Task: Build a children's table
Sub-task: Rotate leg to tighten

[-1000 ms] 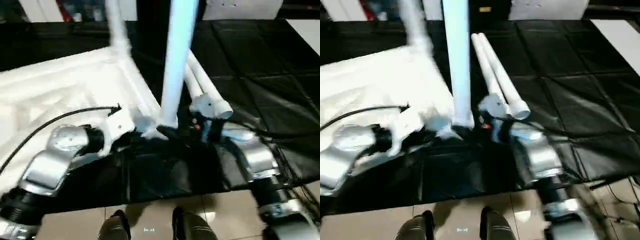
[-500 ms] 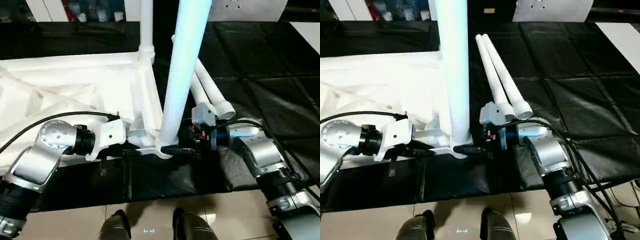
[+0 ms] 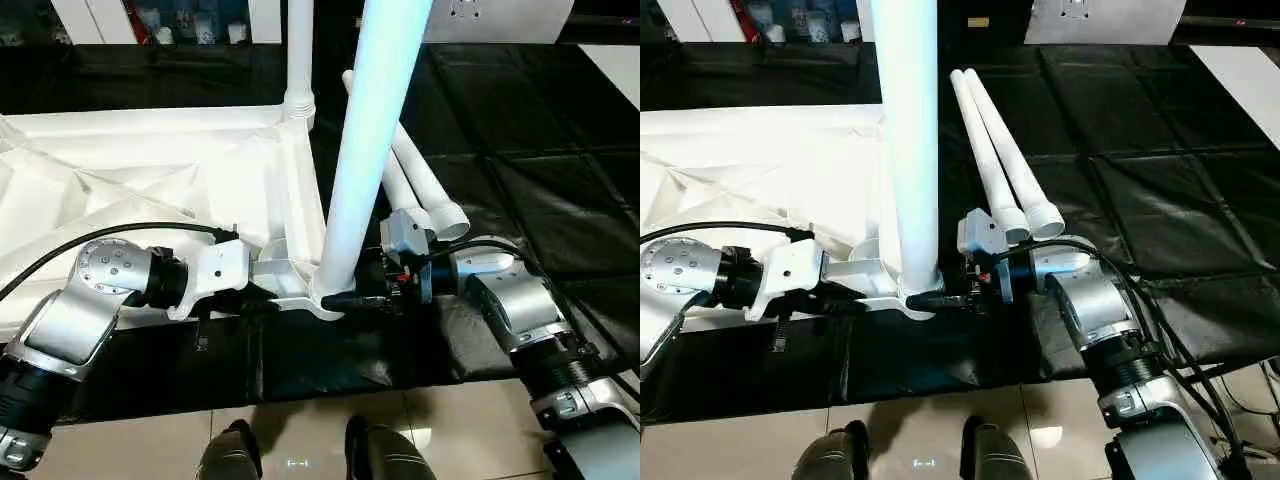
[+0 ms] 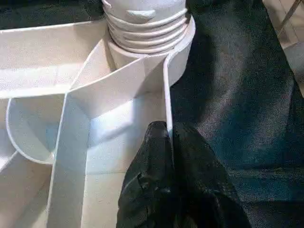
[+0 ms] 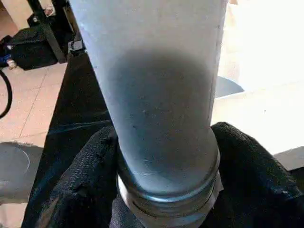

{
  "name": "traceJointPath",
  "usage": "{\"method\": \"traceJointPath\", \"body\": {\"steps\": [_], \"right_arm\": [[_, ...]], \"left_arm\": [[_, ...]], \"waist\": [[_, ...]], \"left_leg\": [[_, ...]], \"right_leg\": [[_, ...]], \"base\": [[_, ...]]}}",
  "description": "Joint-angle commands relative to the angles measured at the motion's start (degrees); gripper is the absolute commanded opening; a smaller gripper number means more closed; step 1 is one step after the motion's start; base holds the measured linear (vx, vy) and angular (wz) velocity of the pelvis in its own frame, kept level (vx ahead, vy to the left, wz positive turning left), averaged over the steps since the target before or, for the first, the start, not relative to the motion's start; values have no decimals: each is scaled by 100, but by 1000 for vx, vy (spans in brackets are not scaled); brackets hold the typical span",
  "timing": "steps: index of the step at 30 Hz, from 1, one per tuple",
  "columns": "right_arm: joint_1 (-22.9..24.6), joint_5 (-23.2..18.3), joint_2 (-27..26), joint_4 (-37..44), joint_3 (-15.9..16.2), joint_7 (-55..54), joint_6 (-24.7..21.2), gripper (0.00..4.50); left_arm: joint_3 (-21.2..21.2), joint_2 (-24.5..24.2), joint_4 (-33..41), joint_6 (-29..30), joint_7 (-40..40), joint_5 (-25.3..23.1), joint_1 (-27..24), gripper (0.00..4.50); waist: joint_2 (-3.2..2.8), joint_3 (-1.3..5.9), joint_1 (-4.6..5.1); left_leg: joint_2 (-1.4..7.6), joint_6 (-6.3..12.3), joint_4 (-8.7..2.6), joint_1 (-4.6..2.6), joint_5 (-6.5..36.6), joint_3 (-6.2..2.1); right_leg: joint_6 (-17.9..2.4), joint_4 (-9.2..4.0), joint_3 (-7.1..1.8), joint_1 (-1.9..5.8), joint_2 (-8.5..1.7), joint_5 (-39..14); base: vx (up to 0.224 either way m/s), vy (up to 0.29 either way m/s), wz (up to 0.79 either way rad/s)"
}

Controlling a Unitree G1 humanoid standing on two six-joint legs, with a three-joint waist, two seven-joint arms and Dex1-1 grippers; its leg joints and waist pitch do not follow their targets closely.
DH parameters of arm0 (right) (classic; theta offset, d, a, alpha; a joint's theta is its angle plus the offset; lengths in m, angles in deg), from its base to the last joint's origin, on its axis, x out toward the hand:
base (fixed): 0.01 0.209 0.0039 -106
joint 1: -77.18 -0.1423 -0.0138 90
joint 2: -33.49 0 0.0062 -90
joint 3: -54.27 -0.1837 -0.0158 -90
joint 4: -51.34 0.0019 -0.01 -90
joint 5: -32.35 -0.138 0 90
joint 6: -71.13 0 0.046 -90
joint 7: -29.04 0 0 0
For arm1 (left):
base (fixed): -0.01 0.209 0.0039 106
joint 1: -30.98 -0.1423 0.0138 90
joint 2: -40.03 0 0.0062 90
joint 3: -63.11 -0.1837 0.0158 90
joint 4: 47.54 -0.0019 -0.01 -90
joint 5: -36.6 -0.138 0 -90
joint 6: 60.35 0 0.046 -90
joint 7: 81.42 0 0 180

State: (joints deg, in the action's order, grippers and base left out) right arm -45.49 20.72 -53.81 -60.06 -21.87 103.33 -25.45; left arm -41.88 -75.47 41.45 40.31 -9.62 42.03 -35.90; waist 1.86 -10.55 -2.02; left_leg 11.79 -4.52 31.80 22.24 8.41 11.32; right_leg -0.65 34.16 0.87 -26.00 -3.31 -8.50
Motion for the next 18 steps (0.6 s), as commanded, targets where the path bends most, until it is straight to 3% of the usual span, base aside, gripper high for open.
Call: {"method": "traceJointPath", "body": {"steps": [1, 4, 5, 6, 7, 8, 10, 11, 15, 17, 18], "right_arm": [[92, -103, -127, 159, 29, -156, -181, 269], [157, 27, -406, 215, -12, -800, -344, 269], [178, 94, -599, 245, -52, -1222, -504, 269], [209, 175, -1078, 275, -163, -2096, -832, 269], [210, 177, -1093, 274, -166, -2121, -840, 269], [205, 180, -1467, 245, -255, -2669, -1011, 269], [136, 283, -1922, 120, -351, -3417, -1133, 269], [67, 388, -2193, 12, -410, -3917, -1208, 269], [-146, 543, -2592, -289, -520, -4701, -1238, 269], [-218, 520, -2702, -377, -516, -4775, -1230, 269], [-218, 527, -2702, -376, -523, -4792, -1211, 304]], "left_arm": [[-92, 68, 112, 169, -128, -61, -38, 0], [47, 314, 179, 671, -682, -127, 21, 0], [115, 464, 245, 945, -952, -131, 47, 0], [211, 832, 333, 1402, -1553, -215, 124, 0], [213, 844, 336, 1416, -1570, -217, 126, 0], [264, 1168, 356, 1726, -2039, -316, 198, 0], [280, 1586, 360, 2054, -2562, -444, 288, 0], [294, 1853, 362, 2243, -2882, -511, 347, 0], [330, 2335, 268, 2448, -3382, -568, 510, 0], [325, 2530, 150, 2409, -3633, -663, 663, 0], [324, 2537, 146, 2411, -3634, -659, 675, 0]], "waist": [[-24, 481, 10], [-11, 451, 26], [-36, 448, 29], [-34, 424, 41], [-20, 420, 71], [-59, 406, 92], [-49, 412, 143], [-87, 392, 169], [-56, 412, 200], [-42, 408, 168], [-41, 408, 160]], "left_leg": [[102, 390, -272, -138, 975, -4], [101, 231, -297, -133, 1242, -24], [102, 181, -302, -135, 1280, -30], [91, 86, -311, -142, 1367, -32], [78, -26, -328, -108, 1419, -66], [78, -90, -340, -124, 1537, -82], [78, -146, -330, -150, 1675, -82], [64, -151, -343, -131, 1737, -97], [42, -104, -318, -154, 1811, -77], [28, -12, -309, -160, 1766, -60], [27, 8, -314, -142, 1718, -60]], "right_leg": [[-1426, -298, -197, 352, -299, -1123], [-1284, -355, -195, 345, -320, -1704], [-1238, -362, -199, 341, -323, -1826], [-1160, -388, -205, 317, -308, -2052], [-1048, -400, -191, 338, -318, -2337], [-935, -426, -191, 303, -327, -2551], [-867, -458, -197, 280, -322, -2641], [-842, -468, -188, 269, -312, -2677], [-740, -486, -182, 244, -284, -2569], [-644, -497, -186, 235, -273, -2459], [-638, -489, -184, 245, -272, -2387]], "base": [[0, 0, 0], [0, 0, 0], [0, 0, 0], [0, 0, 0], [0, 0, 0], [0, 0, 0], [0, 0, 0], [0, 0, 0], [0, 0, 0], [0, 0, 0], [0, 0, 0]]}}
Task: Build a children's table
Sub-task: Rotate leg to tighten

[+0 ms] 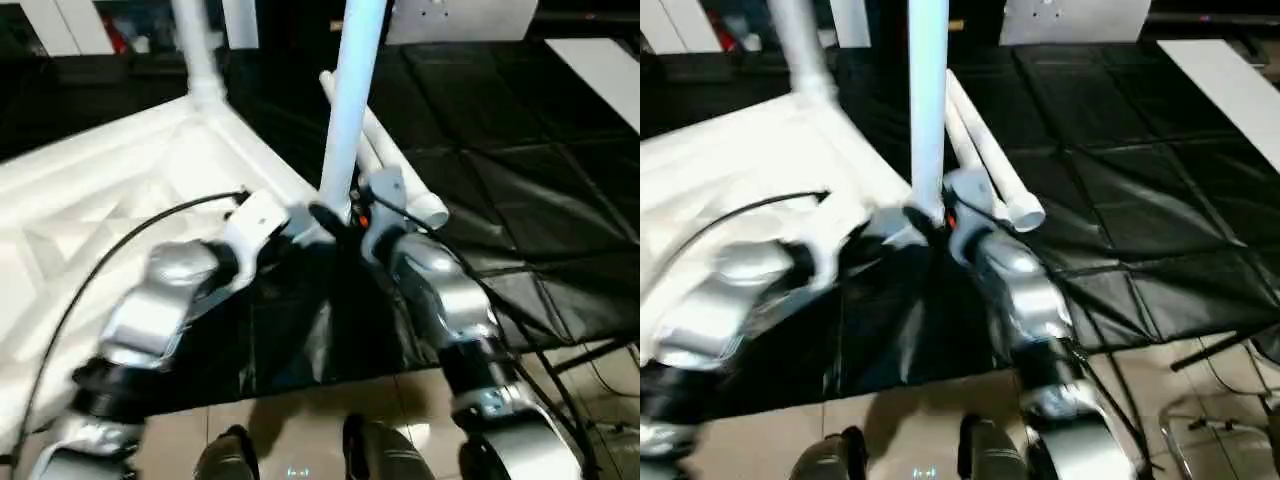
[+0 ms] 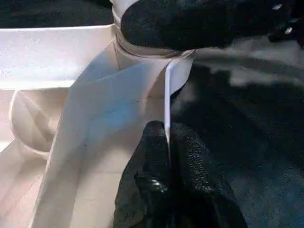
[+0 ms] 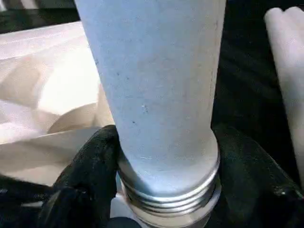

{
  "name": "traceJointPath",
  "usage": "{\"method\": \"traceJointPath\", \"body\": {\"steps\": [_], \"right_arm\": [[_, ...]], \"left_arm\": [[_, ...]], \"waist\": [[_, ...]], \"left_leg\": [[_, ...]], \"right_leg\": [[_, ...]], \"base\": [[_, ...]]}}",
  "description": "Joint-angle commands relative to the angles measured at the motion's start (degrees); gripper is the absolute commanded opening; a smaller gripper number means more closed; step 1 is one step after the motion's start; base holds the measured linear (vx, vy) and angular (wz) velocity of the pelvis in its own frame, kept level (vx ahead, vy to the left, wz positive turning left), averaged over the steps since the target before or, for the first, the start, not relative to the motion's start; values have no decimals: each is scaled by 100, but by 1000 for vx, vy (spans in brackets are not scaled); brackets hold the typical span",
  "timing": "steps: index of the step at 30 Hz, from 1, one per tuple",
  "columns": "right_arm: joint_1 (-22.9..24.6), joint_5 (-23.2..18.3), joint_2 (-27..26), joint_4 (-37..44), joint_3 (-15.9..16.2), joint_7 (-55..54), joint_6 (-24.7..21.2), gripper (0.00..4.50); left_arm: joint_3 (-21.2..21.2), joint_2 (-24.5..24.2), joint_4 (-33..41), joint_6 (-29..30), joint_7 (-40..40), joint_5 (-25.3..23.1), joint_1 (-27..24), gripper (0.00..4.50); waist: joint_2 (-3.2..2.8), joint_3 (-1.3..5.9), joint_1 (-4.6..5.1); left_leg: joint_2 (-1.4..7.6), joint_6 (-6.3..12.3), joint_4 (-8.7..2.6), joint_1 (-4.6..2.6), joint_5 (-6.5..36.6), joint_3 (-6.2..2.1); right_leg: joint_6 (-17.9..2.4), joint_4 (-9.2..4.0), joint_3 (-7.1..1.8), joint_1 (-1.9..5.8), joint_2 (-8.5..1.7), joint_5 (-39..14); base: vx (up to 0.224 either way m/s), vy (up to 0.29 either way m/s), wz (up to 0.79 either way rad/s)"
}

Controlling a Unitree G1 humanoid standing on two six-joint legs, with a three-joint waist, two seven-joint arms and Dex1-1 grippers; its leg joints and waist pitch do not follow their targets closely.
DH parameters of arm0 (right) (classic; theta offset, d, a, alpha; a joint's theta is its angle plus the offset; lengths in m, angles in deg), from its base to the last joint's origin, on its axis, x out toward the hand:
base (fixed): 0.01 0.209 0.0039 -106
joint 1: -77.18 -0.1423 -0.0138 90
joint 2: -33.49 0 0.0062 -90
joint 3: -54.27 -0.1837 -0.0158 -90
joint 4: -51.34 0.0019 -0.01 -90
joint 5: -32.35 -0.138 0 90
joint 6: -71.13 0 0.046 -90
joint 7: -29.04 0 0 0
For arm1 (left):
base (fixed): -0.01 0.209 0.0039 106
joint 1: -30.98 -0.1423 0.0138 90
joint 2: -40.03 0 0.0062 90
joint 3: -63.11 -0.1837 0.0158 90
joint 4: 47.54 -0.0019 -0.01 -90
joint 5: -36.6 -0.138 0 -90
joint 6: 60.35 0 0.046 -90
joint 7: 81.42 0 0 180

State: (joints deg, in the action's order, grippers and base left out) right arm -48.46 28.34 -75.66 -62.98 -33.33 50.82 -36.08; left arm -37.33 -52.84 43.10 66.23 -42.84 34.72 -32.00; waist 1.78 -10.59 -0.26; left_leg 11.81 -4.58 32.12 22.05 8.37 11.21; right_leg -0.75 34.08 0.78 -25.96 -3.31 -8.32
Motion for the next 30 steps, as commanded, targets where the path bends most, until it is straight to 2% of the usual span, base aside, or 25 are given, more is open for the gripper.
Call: {"method": "traceJointPath", "body": {"steps": [1, 3, 4, 5, 6, 7, 9, 11, 14, 17, 18, 20, 21, 24, 25, 26, 28, 29, 30], "right_arm": [[78, -224, -515, -85, 612, 432, -117, 325], [126, -249, -514, 28, 506, 424, -161, 345], [177, -211, -462, 144, 439, 411, -195, 345], [177, -211, -462, 144, 439, 411, -195, 359], [179, -207, -457, 150, 436, 409, -193, 375], [204, -154, -356, 215, 415, 389, -100, 386], [252, -113, -139, 323, 379, 380, 25, 391], [308, -171, -34, 451, 322, 424, 8, 425], [468, -221, 121, 816, 221, 503, -27, 441], [615, -263, 308, 1254, 64, 516, -34, 441], [637, -284, 349, 1357, -56, 408, -59, 441], [637, -284, 349, 1357, -56, 408, -59, 441], [669, -311, 387, 1514, -185, 275, -114, 441], [745, -354, 467, 1802, -216, 246, -352, 441], [776, -348, 467, 1850, -213, 211, -387, 450], [803, -313, 471, 1876, -207, 165, -384, 450], [857, -261, 471, 1899, -190, 70, -355, 450], [865, -266, 470, 1900, -187, 55, -365, 450], [884, -250, 467, 1905, -158, 19, -376, 450]], "left_arm": [[-134, 284, -25, -176, -315, 79, 304, 0], [-148, 212, 20, -130, -240, 3, 314, 0], [-163, 95, 58, -147, -176, -75, 281, 0], [-163, 95, 58, -147, -176, -75, 281, 0], [-163, 88, 59, -147, -174, -76, 278, 0], [-163, -12, 58, -173, -145, -110, 250, 0], [-157, -111, 7, -271, -79, -119, 255, 0], [-158, -167, -61, -380, -39, -132, 282, 0], [-143, -249, -294, -589, -56, -204, 387, 0], [-137, -302, -761, -954, -198, -343, 618, 0], [-116, -289, -972, -1074, -275, -366, 733, 0], [-116, -289, -972, -1074, -275, -366, 733, 0], [-70, -229, -1357, -1286, -460, -405, 945, 0], [106, -35, -2175, -1790, -830, -370, 1395, 0], [196, 49, -2496, -2026, -887, -293, 1580, 44], [252, 113, -2775, -2228, -928, -248, 1737, 55], [368, 254, -3435, -2598, -1006, -153, 2099, 63], [381, 278, -3585, -2673, -1018, -143, 2178, 63], [443, 345, -3961, -2817, -1078, -94, 2385, 92]], "waist": [[-25, 421, -24], [-52, 433, -25], [-44, 442, -24], [-74, 453, -32], [-66, 460, -23], [-91, 464, -28], [-88, 465, -33], [-83, 458, -45], [-69, 427, -50], [-67, 442, -60], [-72, 455, -64], [-67, 463, -58], [-64, 462, -61], [-57, 488, -73], [-49, 507, -90], [-8, 499, -79], [-22, 522, -118], [-29, 533, -128], [-37, 532, -141]], "left_leg": [[26, 34, -350, -105, 1630, -53], [33, 63, -348, -99, 1494, -48], [33, 84, -347, -88, 1418, -46], [36, 81, -345, -91, 1353, -49], [39, 97, -339, -90, 1253, -39], [38, 117, -333, -95, 1213, -32], [39, 136, -335, -88, 1171, -32], [37, 138, -339, -91, 1174, -31], [30, 122, -355, -89, 1375, -30], [31, 76, -356, -97, 1425, -43], [30, 63, -353, -104, 1379, -42], [35, 59, -347, -100, 1304, -40], [19, 84, -339, -91, 1236, -32], [-3, 129, -323, -85, 1070, -26], [3, 153, -316, -85, 948, -32], [-24, 190, -306, -69, 921, -16], [-22, 235, -294, -75, 840, -14], [0, 240, -288, -104, 825, -6], [11, 264, -288, -99, 794, -16]], "right_leg": [[-636, -464, -173, 258, -272, -2256], [-725, -430, -173, 266, -263, -1911], [-784, -410, -173, 288, -258, -1703], [-828, -389, -173, 298, -259, -1565], [-930, -366, -172, 304, -248, -1293], [-1005, -360, -172, 313, -251, -1133], [-1079, -350, -169, 328, -257, -1025], [-1072, -353, -170, 342, -254, -1024], [-977, -409, -168, 327, -256, -1398], [-838, -422, -173, 327, -264, -1616], [-840, -414, -174, 325, -269, -1582], [-890, -392, -179, 330, -272, -1460], [-916, -401, -179, 329, -255, -1368], [-954, -372, -177, 355, -237, -1063], [-1012, -342, -176, 381, -256, -871], [-982, -375, -178, 375, -235, -881], [-1096, -355, -186, 398, -265, -715], [-1155, -335, -188, 381, -268, -621], [-1210, -319, -184, 384, -270, -534]], "base": [[0, 0, 0], [0, 0, 0], [0, 0, 0], [0, 0, 0], [0, 0, 0], [0, 0, 0], [0, 0, 0], [0, 0, 0], [0, 0, 0], [0, 0, 0], [0, 0, 0], [0, 0, 0], [0, 0, 0], [0, 0, 0], [0, 0, 0], [0, 0, 0], [0, 0, 0], [0, 0, 0], [0, 0, 0]]}}
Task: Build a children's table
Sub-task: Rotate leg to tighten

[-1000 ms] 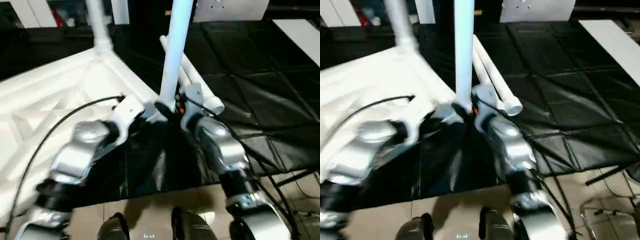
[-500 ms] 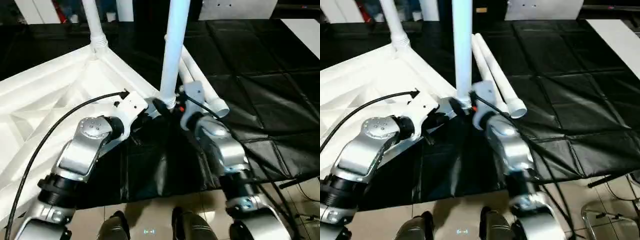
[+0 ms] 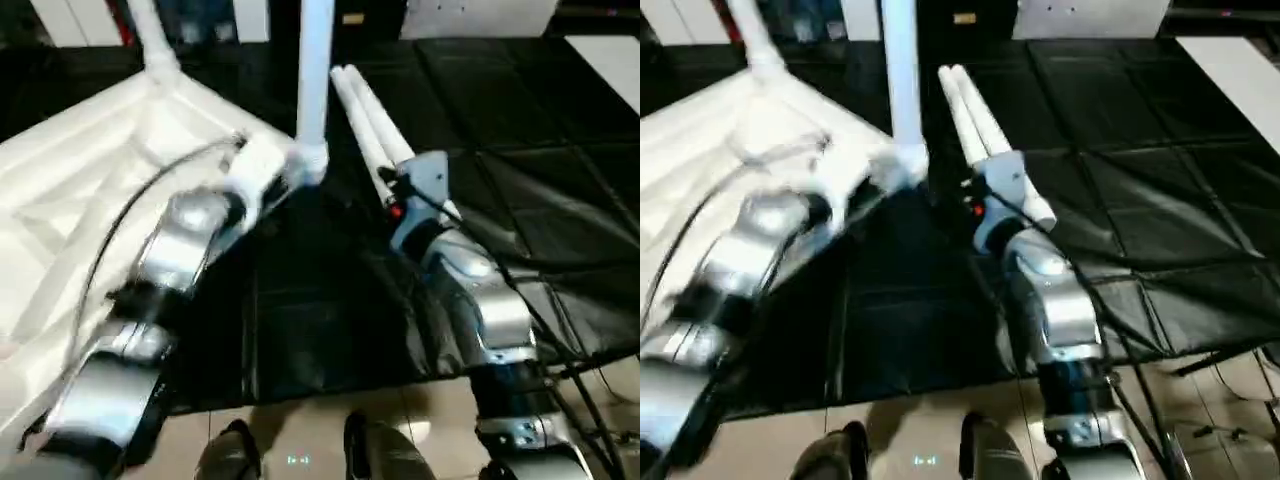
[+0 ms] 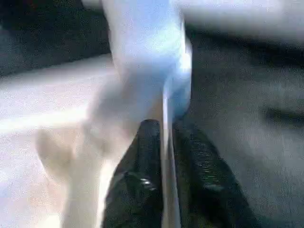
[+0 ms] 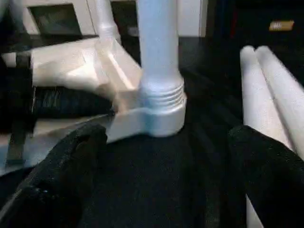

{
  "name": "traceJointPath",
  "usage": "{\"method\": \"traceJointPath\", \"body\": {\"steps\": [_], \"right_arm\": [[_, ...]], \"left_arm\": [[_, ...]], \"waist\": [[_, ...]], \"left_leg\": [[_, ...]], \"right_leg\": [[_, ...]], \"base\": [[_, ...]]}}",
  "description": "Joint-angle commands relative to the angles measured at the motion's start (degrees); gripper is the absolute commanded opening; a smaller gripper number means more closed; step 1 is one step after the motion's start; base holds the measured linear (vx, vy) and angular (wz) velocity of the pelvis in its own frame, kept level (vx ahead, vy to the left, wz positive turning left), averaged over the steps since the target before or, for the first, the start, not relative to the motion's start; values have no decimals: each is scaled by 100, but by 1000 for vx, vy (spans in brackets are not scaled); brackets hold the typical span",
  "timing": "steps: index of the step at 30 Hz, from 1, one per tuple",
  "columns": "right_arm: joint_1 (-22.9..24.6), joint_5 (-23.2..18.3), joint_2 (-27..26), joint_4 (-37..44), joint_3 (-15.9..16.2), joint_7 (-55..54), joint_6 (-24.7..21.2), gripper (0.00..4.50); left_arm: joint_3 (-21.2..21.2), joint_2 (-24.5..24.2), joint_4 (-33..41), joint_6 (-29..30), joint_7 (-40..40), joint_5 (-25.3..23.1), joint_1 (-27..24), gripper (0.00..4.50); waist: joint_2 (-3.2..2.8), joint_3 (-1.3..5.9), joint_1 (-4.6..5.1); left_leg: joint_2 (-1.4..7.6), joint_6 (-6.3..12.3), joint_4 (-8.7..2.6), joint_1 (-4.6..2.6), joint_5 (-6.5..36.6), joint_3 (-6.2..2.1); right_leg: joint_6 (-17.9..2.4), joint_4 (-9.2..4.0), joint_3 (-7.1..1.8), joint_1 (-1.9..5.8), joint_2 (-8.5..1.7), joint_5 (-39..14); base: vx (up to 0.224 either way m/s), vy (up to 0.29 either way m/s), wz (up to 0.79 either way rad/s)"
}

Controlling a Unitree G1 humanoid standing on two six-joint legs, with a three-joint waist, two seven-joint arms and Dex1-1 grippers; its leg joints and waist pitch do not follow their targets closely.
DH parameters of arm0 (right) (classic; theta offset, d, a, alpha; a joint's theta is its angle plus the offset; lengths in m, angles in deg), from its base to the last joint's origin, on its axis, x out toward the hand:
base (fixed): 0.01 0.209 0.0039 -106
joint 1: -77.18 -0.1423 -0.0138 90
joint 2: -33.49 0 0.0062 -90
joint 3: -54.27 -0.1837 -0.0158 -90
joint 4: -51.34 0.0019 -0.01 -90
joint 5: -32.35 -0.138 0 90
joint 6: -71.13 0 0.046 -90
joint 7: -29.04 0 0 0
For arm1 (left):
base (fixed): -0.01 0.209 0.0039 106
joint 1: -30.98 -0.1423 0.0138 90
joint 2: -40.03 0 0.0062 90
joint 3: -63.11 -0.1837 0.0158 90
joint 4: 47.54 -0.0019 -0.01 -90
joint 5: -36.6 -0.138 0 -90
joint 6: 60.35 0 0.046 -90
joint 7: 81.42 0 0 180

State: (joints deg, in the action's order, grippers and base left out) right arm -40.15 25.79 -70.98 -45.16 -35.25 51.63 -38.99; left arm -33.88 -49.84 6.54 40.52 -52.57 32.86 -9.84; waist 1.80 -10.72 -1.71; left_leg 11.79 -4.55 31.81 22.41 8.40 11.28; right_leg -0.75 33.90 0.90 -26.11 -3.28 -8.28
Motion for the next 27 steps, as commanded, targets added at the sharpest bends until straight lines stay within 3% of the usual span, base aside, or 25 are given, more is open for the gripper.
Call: {"method": "traceJointPath", "body": {"steps": [1, 2, 3, 4, 5, 6, 9, 12, 13, 14, 15, 16, 17, 18, 19, 20, 21, 22, 23, 24, 25, 26, 27], "right_arm": [[64, 19, -1, 129, 55, -81, -92, 450], [77, 20, -17, 152, 76, -89, -100, 450], [88, 14, -34, 184, 87, -100, -131, 450], [95, 2, -47, 217, 91, -106, -161, 450], [103, -2, -52, 242, 94, -109, -174, 450], [112, -10, -50, 274, 101, -119, -194, 450], [183, -61, -25, 435, 68, -159, -249, 450], [260, -173, -31, 625, 34, -171, -437, 450], [299, -204, -17, 718, 45, -186, -560, 450], [403, -210, 26, 953, 122, -179, -800, 450], [513, -196, 73, 1189, 211, -157, -950, 450], [536, -185, 88, 1234, 236, -148, -970, 450], [696, -100, 199, 1541, 415, -75, -1061, 450], [722, -70, 237, 1581, 462, -42, -1044, 450], [937, 40, 403, 1850, 680, 89, -1005, 450], [975, 39, 409, 1885, 691, 88, -1011, 450], [1016, 33, 413, 1913, 686, 81, -1008, 450], [1042, 28, 414, 1930, 679, 76, -1005, 450], [1110, 18, 438, 1970, 673, 78, -989, 450], [1192, 69, 521, 1996, 702, 95, -993, 450], [1280, 69, 586, 2048, 718, 114, -1020, 450], [1309, 59, 595, 2064, 716, 114, -1030, 450], [1347, 42, 612, 2087, 716, 116, -1047, 450]], "left_arm": [[133, 78, -499, -317, -143, 119, 277, 98], [163, 99, -662, -393, -195, 130, 380, 98], [203, 116, -849, -501, -267, 138, 487, 98], [238, 121, -960, -573, -316, 143, 552, 103], [273, 118, -977, -580, -328, 164, 571, 118], [316, 122, -1047, -624, -331, 177, 606, 134], [585, 96, -755, -587, -356, 341, 454, 141], [744, 90, -357, -443, -507, 473, 245, 141], [811, 97, -258, -463, -571, 546, 170, 141], [945, 145, 342, -100, -699, 680, -142, 141], [1058, 206, 935, 196, -765, 851, -465, 141], [1076, 217, 1073, 257, -776, 882, -544, 141], [1173, 289, 2048, 640, -841, 1044, -1128, 141], [1168, 298, 2188, 679, -844, 1048, -1228, 141], [1119, 363, 3159, 984, -922, 1013, -1960, 141], [1111, 373, 3284, 1027, -945, 998, -2064, 141], [1108, 400, 3412, 1058, -1012, 947, -2179, 141], [1107, 420, 3496, 1077, -1061, 908, -2256, 141], [1092, 470, 3697, 1123, -1168, 859, -2422, 141], [1035, 509, 3908, 1219, -1266, 758, -2598, 141], [965, 539, 4162, 1407, -1390, 681, -2774, 141], [939, 548, 4241, 1482, -1429, 657, -2823, 141], [905, 557, 4357, 1595, -1489, 621, -2890, 141]], "waist": [[-28, 538, -9], [-20, 533, -25], [-62, 540, -37], [-33, 544, -33], [-68, 544, -39], [-53, 542, -38], [-110, 556, -58], [-101, 547, -64], [-127, 563, -76], [-128, 566, -80], [-166, 578, -82], [-137, 579, -83], [-184, 595, -75], [-184, 595, -75], [-268, 682, -53], [-273, 652, 25], [-348, 622, 61], [-384, 590, 77], [-338, 571, 78], [-369, 561, 70], [-390, 478, 8], [-398, 415, -13], [-415, 392, -62]], "left_leg": [[-6, 304, -248, -131, 776, -7], [0, 309, -252, -108, 749, -22], [6, 289, -253, -108, 747, -35], [-13, 299, -241, -114, 759, -21], [-7, 288, -247, -110, 769, -32], [-8, 289, -245, -110, 777, -24], [11, 265, -245, -123, 820, -35], [35, 238, -253, -128, 901, -33], [34, 233, -250, -135, 895, -33], [35, 228, -249, -136, 914, -33], [62, 199, -254, -136, 920, -43], [51, 214, -247, -107, 872, -35], [74, 212, -246, -117, 890, -42], [74, 212, -246, -117, 890, -42], [-11, 1097, -257, 116, 356, -374], [-27, 1482, -194, 99, 128, -393], [-55, 1939, -158, 116, 59, -473], [-76, 2059, -165, 172, 161, -578], [-96, 2017, -185, 201, 315, -623], [-98, 1930, -186, 228, 428, -683], [-111, 1474, -281, 257, 1100, -781], [-116, 1240, -333, 277, 1522, -815], [-158, 638, -383, 297, 2295, -862]], "right_leg": [[-1226, -301, -188, 396, -250, -465], [-1261, -283, -186, 430, -274, -411], [-1275, -269, -183, 440, -287, -407], [-1252, -285, -188, 438, -273, -401], [-1273, -275, -188, 449, -282, -398], [-1275, -284, -189, 450, -277, -382], [-1396, -270, -184, 459, -285, -319], [-1451, -267, -185, 456, -281, -329], [-1492, -266, -180, 451, -266, -252], [-1486, -263, -178, 449, -267, -263], [-1565, -247, -176, 470, -276, -184], [-1582, -242, -178, 485, -268, -103], [-1608, -228, -177, 484, -280, -109], [-1608, -228, -177, 484, -280, -109], [-1513, -204, 242, 708, -498, 7], [-1617, -267, 261, 616, -524, 278], [-1824, -274, 388, 609, -499, 137], [-1882, -269, 495, 638, -483, -232], [-1850, -287, 541, 654, -473, -512], [-1815, -262, 586, 684, -482, -721], [-1624, -297, 667, 692, -485, -1518], [-1526, -315, 684, 692, -495, -1943], [-1336, -337, 699, 734, -539, -2699]], "base": [[0, 0, 0], [0, 0, 0], [0, 0, 0], [0, 0, 0], [0, 0, 0], [0, 0, 0], [0, 0, 0], [0, 0, 0], [0, 0, 0], [0, 0, 0], [0, 0, 0], [0, 0, 0], [0, 0, 0], [0, 0, 0], [13, -13, 27], [13, -13, 27], [9, -20, 62], [-22, -30, 61], [-22, -30, 61], [-37, -44, 52], [-42, -43, 49], [-42, -43, 49], [-53, -27, 48]]}}
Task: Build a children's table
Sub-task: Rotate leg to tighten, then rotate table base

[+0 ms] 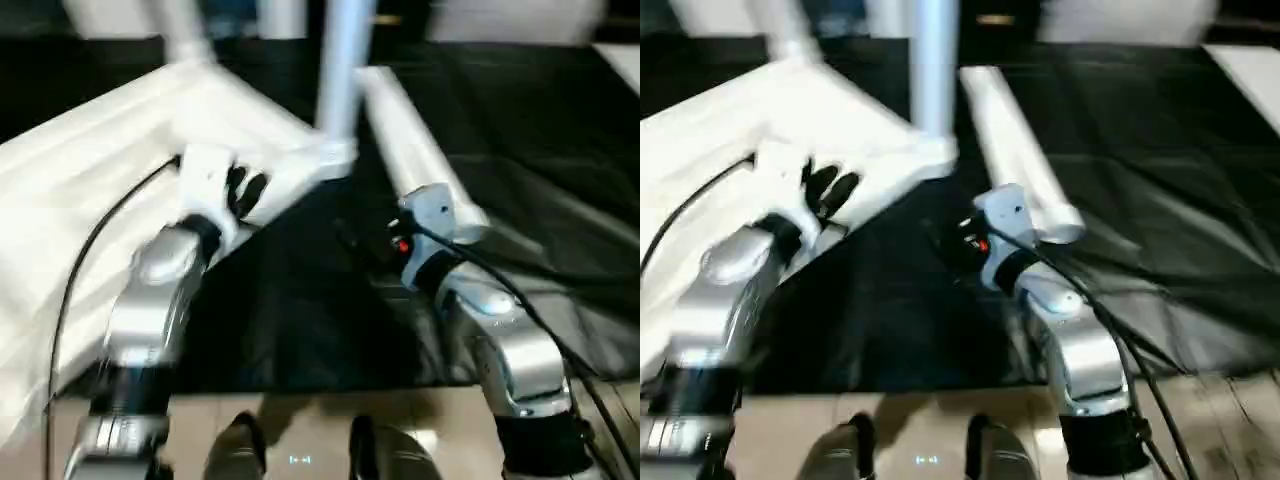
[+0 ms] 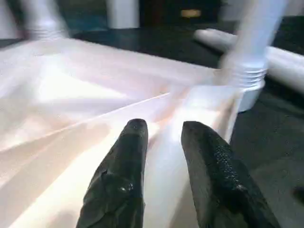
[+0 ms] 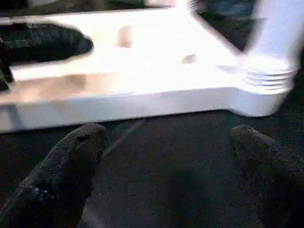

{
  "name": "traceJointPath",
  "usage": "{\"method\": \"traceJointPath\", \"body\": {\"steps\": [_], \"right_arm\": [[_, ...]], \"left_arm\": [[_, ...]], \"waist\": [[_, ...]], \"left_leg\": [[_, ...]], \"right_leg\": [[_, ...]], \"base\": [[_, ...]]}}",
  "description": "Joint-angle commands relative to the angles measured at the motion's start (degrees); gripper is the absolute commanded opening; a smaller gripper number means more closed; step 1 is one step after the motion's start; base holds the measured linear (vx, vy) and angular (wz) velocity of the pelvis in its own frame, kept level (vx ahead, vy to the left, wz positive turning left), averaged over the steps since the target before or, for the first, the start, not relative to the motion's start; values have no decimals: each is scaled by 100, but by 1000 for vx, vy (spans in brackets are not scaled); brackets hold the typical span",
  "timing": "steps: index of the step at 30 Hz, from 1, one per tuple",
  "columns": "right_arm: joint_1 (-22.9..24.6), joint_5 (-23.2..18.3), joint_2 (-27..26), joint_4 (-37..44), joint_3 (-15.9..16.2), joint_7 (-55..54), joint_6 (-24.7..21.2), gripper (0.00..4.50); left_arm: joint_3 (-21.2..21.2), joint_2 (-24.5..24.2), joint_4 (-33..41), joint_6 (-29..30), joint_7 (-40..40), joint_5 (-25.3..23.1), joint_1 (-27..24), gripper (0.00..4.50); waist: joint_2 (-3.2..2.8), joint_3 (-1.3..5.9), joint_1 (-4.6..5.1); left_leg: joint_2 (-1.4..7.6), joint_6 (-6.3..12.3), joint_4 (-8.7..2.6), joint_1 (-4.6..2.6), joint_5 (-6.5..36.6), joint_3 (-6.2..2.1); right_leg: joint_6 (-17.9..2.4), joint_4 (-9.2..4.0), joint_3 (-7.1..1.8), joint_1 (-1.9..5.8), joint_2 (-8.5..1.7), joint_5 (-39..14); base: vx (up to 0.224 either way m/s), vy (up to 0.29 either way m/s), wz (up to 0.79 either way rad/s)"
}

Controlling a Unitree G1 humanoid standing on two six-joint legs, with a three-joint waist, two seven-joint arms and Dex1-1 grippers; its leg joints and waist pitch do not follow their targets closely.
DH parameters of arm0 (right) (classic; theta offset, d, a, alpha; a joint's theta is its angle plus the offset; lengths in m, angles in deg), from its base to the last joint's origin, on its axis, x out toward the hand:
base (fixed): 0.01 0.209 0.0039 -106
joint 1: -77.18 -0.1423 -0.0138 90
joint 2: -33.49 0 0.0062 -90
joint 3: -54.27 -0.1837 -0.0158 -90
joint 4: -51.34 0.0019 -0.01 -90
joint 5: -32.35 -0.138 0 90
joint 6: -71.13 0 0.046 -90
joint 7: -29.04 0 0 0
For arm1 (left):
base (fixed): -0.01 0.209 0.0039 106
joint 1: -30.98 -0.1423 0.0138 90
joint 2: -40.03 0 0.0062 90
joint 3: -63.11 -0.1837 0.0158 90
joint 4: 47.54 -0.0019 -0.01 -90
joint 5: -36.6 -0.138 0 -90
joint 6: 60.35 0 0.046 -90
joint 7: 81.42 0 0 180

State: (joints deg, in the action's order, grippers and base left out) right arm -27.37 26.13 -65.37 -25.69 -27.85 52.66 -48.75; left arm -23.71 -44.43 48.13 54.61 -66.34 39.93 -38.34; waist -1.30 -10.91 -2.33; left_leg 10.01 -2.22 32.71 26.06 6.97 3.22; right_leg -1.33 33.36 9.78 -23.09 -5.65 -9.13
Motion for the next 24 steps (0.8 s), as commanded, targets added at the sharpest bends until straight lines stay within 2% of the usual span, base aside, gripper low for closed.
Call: {"method": "traceJointPath", "body": {"steps": [1, 3, 4, 5, 6, 7, 8, 9, 10, 11, 12, 13, 14, 15, 16, 17, 18, 19, 20, 21, 22, 24], "right_arm": [[129, -51, 93, 191, -13, 18, -111, 450], [149, -89, 112, 216, -11, 20, -145, 450], [125, -111, 79, 206, -30, 16, -157, 450], [108, -83, 59, 190, -24, -12, -154, 450], [97, -70, 51, 177, -6, -16, -159, 450], [32, 99, 29, 62, 49, -183, -136, 450], [5, 172, 12, 10, 58, -283, -134, 450], [-11, 143, -45, -12, 60, -339, -289, 450], [-13, 138, -53, -13, 70, -343, -327, 450], [-13, 138, -53, -13, 70, -343, -327, 450], [-8, 103, -62, 0, 98, -337, -404, 450], [15, 55, -117, -12, 89, -362, -412, 450], [38, 35, -153, -24, 114, -368, -395, 450], [47, 34, -165, -35, 138, -361, -377, 450], [58, 45, -174, -37, 161, -360, -363, 450], [61, 68, -176, -25, 182, -387, -365, 450], [62, 71, -182, -18, 177, -402, -370, 450], [63, 63, -184, -11, 169, -407, -377, 450], [59, 40, -188, 9, 135, -435, -402, 450], [54, 37, -187, 10, 125, -446, -409, 450], [52, 53, -193, 6, 112, -472, -428, 450], [0, 80, -192, -69, 102, -492, -425, 450]], "left_arm": [[-156, 27, 481, 497, -284, -163, -148, 141], [-128, 39, 738, 770, -417, -247, -235, 141], [-113, -72, 807, 873, -487, -407, -254, 141], [-85, -135, 816, 930, -504, -441, -265, 141], [-50, -183, 814, 973, -522, -465, -270, 141], [70, -343, 779, 1102, -549, -556, -269, 141], [113, -398, 770, 1150, -546, -578, -268, 141], [206, -490, 720, 1191, -551, -601, -253, 141], [232, -518, 699, 1200, -553, -610, -246, 141], [232, -518, 699, 1200, -553, -610, -246, 141], [266, -593, 711, 1305, -591, -627, -236, 141], [300, -743, 600, 1352, -579, -664, -193, 141], [302, -922, 482, 1412, -532, -717, -166, 141], [306, -1068, 382, 1454, -488, -761, -137, 141], [368, -1149, 324, 1508, -505, -788, -119, 141], [469, -1214, 343, 1653, -533, -785, -122, 141], [505, -1234, 363, 1709, -530, -774, -132, 141], [513, -1244, 380, 1720, -502, -756, -150, 141], [536, -1293, 432, 1723, -326, -636, -231, 141], [533, -1309, 437, 1699, -249, -581, -257, 141], [512, -1337, 427, 1694, -176, -529, -287, 141], [406, -1443, 264, 1692, -66, -526, -284, 141]], "waist": [[-117, 390, -32], [-87, 391, -64], [-50, 380, -81], [-49, 389, -81], [-74, 390, -85], [-171, 387, -79], [-257, 388, -94], [-272, 470, -249], [-76, 455, -210], [105, 493, -223], [139, 308, -63], [104, 196, -43], [46, 233, -118], [-56, 441, -76], [-320, 511, -19], [-363, 525, 6], [-310, 535, 26], [-233, 534, 36], [-152, 548, 30], [-113, 559, 39], [-36, 610, 30], [-24, 676, 31]], "left_leg": [[-16, -43, -520, -43, 2922, -108], [-72, -289, -500, -21, 3059, -124], [-137, -444, -431, 7, 3143, -142], [-175, -456, -363, 35, 2997, -169], [-192, -480, -344, 35, 3005, -184], [-206, -599, -548, 129, 3270, -253], [-251, -691, -869, 275, 3508, -291], [-445, -851, -1258, 363, 3468, -246], [-464, -1111, -1170, 179, 3215, -114], [-560, -1014, -364, -231, 2744, -55], [-485, -299, 1197, -749, 1589, -107], [-253, -229, 940, -412, 1541, -186], [-116, -309, 768, -611, 1934, -204], [106, -468, 154, -883, 2628, -189], [336, -698, -194, -784, 3183, -349], [301, -812, -272, -712, 3383, -327], [259, -796, -267, -688, 3388, -285], [181, -729, -239, -591, 3214, -208], [136, -650, -187, -535, 3016, -104], [122, -600, -169, -504, 2840, -61], [102, -442, -148, -456, 2229, 12], [101, -184, -150, -465, 1423, 123]], "right_leg": [[-1108, -293, -192, 447, -336, -3042], [-979, -357, -196, 443, -407, -3413], [-790, -457, -155, 451, -529, -4125], [-717, -504, -116, 475, -612, -4457], [-706, -523, -80, 479, -628, -4568], [-717, -319, -2, 559, -470, -4369], [-751, 40, 14, 666, -206, -3968], [-910, 765, -183, 829, 338, -2659], [-1281, 527, -370, 439, 12, -2650], [-1329, -223, -521, 50, -471, -3499], [-1521, -1105, -620, -454, -1282, -4802], [-1471, -681, -968, 140, -888, -5106], [-1300, -610, -860, 221, -852, -4944], [-1010, -269, -643, 119, -220, -3277], [-735, 98, -627, 151, 14, -1318], [-691, 154, -642, 182, -13, -481], [-687, 100, -660, 201, -59, -422], [-720, 9, -738, 275, -195, -737], [-802, -108, -842, 290, -312, -1434], [-844, -141, -881, 311, -354, -1713], [-897, -164, -914, 351, -380, -1868], [-1020, -159, -920, 328, -353, -1384]], "base": [[-55, -41, 48], [-55, -46, 48], [-63, -24, 46], [-63, -24, 46], [-67, -6, 42], [-78, 13, 40], [-78, 13, 40], [-113, 24, 51], [-86, -69, 85], [-86, -69, 85], [28, -124, 111], [96, -35, 58], [96, -35, 58], [-4, -4, 22], [-97, 1, 24], [-97, 1, 24], [-53, 32, 3], [0, 0, 0], [0, 0, 0], [0, 0, 0], [0, 0, 0], [7, -30, 2]]}}
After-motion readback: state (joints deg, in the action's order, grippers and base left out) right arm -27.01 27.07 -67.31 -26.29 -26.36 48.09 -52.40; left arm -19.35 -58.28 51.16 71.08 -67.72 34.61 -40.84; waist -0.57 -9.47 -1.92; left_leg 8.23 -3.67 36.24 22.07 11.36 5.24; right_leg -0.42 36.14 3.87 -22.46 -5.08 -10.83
